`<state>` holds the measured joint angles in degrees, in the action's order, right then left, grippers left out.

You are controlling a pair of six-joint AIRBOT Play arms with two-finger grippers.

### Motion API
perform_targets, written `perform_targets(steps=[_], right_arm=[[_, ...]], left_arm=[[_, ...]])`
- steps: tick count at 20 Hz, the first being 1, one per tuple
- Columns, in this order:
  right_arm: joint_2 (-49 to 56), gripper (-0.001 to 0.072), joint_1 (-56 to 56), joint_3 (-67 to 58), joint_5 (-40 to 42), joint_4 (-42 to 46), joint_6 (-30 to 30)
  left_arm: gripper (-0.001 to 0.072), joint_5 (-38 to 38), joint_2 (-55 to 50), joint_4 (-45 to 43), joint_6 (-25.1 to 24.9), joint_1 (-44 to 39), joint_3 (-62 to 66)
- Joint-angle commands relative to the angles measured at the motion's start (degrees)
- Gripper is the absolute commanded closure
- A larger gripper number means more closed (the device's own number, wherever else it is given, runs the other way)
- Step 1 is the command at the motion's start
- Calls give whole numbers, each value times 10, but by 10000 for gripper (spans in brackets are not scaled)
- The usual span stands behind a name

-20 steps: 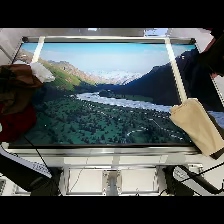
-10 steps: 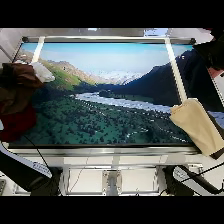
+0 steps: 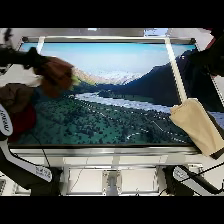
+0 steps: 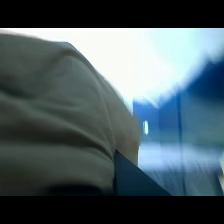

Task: Fold the shirts.

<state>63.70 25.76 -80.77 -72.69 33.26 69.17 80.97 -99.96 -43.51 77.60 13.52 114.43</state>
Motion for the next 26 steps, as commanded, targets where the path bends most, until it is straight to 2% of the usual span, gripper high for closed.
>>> perform_targets(steps=[1,4,8,12,13,14,15,17,19,22,24,26], right_arm=[[0,333,0,0,-46,78,0],[0,334,0,0,-66,123,0],[0,333,-1,0,-80,135,0],[0,333,-28,42,-79,145,-2],[0,333,-43,64,-77,153,-3],[0,332,-63,93,-72,163,-3],[0,332,-82,122,-64,175,-10],[0,331,-126,180,-32,211,-36],[0,322,-169,230,11,252,-36],[0,318,-218,289,76,277,-36],[5,147,-243,317,133,278,-29],[24,146,-255,328,162,277,-20]], left_arm=[[694,60,23,0,-16,-134,2],[694,57,20,-63,-16,-259,-3],[693,57,-6,-128,-9,-402,-3],[688,44,-59,-157,8,-499,-3],[594,29,-70,-158,8,-512,-3],[243,3,-76,-166,8,-520,-3],[-12,-22,-75,-175,10,-521,-2],[4,-34,-75,-220,26,-511,27],[4,-26,-66,-309,54,-492,44],[7,32,-59,-441,108,-450,37],[8,79,-59,-435,106,-416,-6],[8,108,-60,-386,97,-391,-56]])
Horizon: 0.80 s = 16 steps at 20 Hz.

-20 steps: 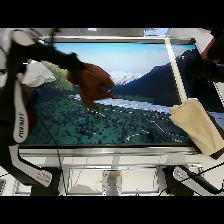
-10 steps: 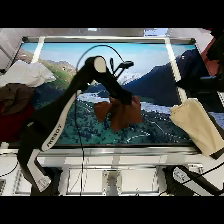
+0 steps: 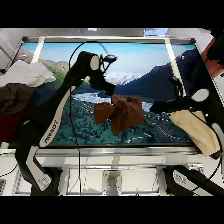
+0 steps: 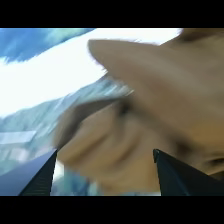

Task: Fold the shirts.

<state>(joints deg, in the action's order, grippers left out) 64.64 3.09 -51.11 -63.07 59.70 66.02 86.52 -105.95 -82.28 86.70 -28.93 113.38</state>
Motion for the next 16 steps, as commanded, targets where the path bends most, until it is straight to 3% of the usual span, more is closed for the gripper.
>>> perform_targets(steps=[1,5,8,13,14,15,16], right_arm=[[31,146,-28,31,67,2,19],[100,146,-28,31,64,-67,14],[141,148,-40,31,64,-138,-21],[169,175,-88,31,83,-149,-48],[169,221,-94,31,96,-150,-48],[169,365,-96,31,108,-152,-48],[169,515,-96,31,119,-153,-48]], left_arm=[[8,61,-1,38,-15,41,-68],[9,53,-14,169,-90,49,-113],[8,41,-34,196,-99,49,-113],[9,24,-79,247,-101,49,-113],[11,15,-89,255,-100,49,-113],[20,8,-99,260,-99,49,-113],[149,2,-107,260,-96,49,-113]])
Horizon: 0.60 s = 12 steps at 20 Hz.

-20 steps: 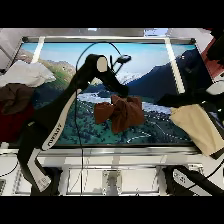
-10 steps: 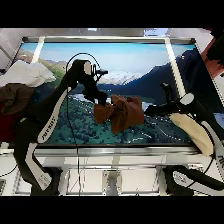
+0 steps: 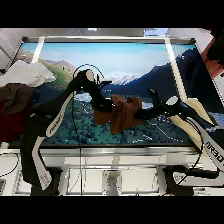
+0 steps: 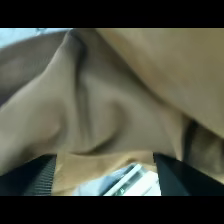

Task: Fold the shirts.

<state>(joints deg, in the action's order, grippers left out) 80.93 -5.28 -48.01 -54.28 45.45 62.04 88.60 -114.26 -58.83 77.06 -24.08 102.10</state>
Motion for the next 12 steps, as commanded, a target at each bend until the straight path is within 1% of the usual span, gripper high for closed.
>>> perform_targets(steps=[1,2,3,5,7,8,10,12], right_arm=[[6,639,-11,0,40,-10,-8],[6,685,-9,0,46,-10,-8],[6,686,-7,0,52,-9,-8],[4,687,0,-10,49,-3,-8],[-6,687,17,-38,15,9,-8],[-17,687,30,-57,-9,20,-8],[-51,687,59,-92,-47,40,-8],[-98,688,94,-130,-87,61,-5]], left_arm=[[416,-23,-30,25,1,0,-1],[661,-28,-35,25,1,0,-1],[691,-32,-35,24,0,0,0],[692,-26,-35,22,1,3,9],[693,7,-31,-3,2,11,45],[693,26,-25,-36,9,19,73],[693,55,-7,-135,40,33,137],[693,54,35,-250,59,46,176]])
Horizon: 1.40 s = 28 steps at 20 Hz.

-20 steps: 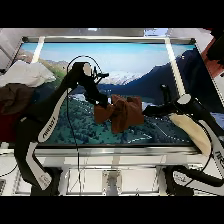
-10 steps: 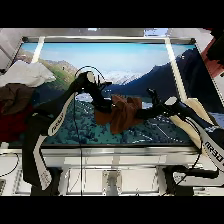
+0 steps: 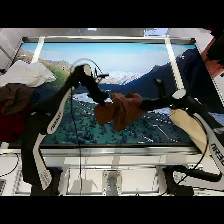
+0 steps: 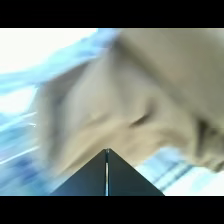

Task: Fold the shirts.

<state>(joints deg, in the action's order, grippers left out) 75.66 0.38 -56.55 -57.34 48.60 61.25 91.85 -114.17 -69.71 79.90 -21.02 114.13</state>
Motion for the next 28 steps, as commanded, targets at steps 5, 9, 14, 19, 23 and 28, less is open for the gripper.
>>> perform_targets(steps=[5,9,14,19,23,28], right_arm=[[-158,688,96,-125,-99,46,4],[-177,688,99,-134,-107,50,31],[-176,686,99,-84,-109,53,38],[-176,535,100,-66,-102,82,39],[-176,535,100,-66,-98,95,39],[-176,535,100,-66,-92,94,38]], left_arm=[[692,-5,152,-150,46,52,56],[76,-40,162,35,45,48,-15],[52,-109,100,160,46,6,-95],[52,-269,21,157,46,-67,-95],[63,-389,-20,128,98,-90,-94],[71,-397,-49,127,101,-91,-94]])
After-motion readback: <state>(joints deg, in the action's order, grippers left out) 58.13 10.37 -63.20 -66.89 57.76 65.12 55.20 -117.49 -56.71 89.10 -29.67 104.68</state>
